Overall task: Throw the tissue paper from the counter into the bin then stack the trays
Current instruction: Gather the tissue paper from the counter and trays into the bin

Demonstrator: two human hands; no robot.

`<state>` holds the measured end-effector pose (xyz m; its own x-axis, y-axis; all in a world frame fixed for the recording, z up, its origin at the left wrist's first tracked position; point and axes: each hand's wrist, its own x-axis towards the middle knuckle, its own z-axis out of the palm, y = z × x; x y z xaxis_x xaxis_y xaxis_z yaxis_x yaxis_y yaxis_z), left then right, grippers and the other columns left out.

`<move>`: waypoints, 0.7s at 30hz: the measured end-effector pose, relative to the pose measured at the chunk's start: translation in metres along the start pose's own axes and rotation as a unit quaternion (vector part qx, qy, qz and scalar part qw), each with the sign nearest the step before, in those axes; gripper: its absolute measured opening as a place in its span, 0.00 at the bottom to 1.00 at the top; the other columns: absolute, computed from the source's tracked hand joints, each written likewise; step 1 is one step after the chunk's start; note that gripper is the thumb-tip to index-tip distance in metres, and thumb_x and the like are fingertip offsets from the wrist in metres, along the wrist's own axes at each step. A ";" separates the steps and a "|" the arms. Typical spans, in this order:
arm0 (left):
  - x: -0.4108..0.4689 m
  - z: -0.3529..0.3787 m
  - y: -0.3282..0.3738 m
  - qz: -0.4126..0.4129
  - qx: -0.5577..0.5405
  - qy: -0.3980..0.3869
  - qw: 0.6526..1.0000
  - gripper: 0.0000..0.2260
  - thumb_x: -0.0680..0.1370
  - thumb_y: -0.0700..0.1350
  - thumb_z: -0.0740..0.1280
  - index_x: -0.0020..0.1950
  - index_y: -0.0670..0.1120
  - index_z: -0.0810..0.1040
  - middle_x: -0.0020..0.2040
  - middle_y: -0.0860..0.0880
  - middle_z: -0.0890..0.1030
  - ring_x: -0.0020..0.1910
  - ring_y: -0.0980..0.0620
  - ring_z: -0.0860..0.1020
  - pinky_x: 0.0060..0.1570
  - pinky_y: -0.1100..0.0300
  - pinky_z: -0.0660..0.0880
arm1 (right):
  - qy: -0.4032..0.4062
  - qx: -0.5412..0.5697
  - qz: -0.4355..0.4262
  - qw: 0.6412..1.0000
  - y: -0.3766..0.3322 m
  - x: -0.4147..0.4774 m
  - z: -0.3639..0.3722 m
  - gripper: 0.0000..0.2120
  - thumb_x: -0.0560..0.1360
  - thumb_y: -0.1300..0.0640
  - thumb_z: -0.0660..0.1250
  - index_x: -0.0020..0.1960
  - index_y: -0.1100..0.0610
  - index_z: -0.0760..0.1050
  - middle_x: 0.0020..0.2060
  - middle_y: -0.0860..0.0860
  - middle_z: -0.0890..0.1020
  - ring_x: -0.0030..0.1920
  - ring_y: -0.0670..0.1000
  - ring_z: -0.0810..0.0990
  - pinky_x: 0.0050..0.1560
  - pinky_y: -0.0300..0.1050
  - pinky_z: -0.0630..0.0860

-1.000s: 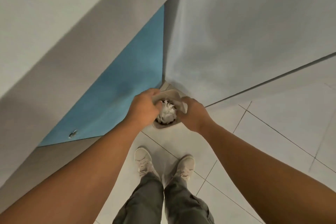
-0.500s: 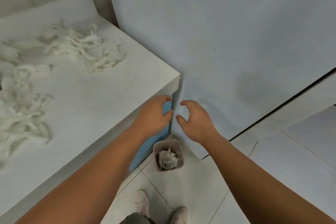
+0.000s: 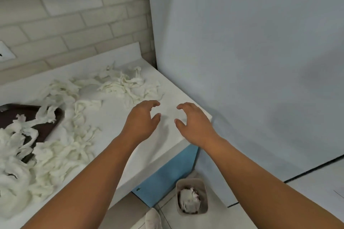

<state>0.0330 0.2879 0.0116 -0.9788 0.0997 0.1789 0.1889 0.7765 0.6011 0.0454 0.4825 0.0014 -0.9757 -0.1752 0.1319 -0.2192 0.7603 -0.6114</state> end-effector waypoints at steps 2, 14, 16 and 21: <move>0.017 -0.007 -0.024 -0.014 0.019 0.003 1.000 0.17 0.77 0.46 0.70 0.65 0.50 0.76 0.63 0.52 0.78 0.60 0.52 0.76 0.59 0.60 0.71 | -0.007 -0.010 -0.005 1.000 -0.005 0.022 0.008 0.22 0.78 0.49 0.64 0.71 0.52 0.68 0.69 0.49 0.70 0.69 0.50 0.68 0.67 0.43 0.67; 0.100 -0.011 -0.158 -0.074 0.137 -0.094 0.983 0.29 0.73 0.53 0.74 0.73 0.53 0.69 0.75 0.46 0.61 0.70 0.41 0.65 0.67 0.49 0.67 | -0.061 -0.034 0.026 0.997 -0.011 0.135 0.082 0.23 0.77 0.51 0.66 0.70 0.52 0.68 0.69 0.49 0.70 0.70 0.51 0.68 0.69 0.48 0.68; 0.107 -0.008 -0.171 -0.068 0.132 -0.113 0.982 0.25 0.73 0.54 0.73 0.69 0.54 0.73 0.74 0.46 0.64 0.69 0.42 0.66 0.67 0.49 0.68 | -0.060 -0.037 0.030 0.997 -0.011 0.145 0.092 0.23 0.77 0.51 0.66 0.70 0.52 0.69 0.68 0.49 0.71 0.69 0.51 0.69 0.69 0.48 0.68; 0.117 -0.011 -0.190 -0.048 0.057 -0.084 0.994 0.08 0.74 0.47 0.74 0.51 0.46 0.83 0.50 0.50 0.80 0.49 0.50 0.76 0.54 0.52 0.76 | -0.064 -0.053 0.033 0.996 -0.012 0.161 0.106 0.23 0.76 0.51 0.67 0.70 0.53 0.69 0.67 0.49 0.73 0.67 0.51 0.70 0.67 0.44 0.69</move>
<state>-0.1169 0.1449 -0.0727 -0.9930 0.1172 -0.0133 0.0937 0.8523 0.5147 -0.1086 0.3788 -0.0530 -0.9805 -0.1960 -0.0107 -0.1609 0.8337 -0.5282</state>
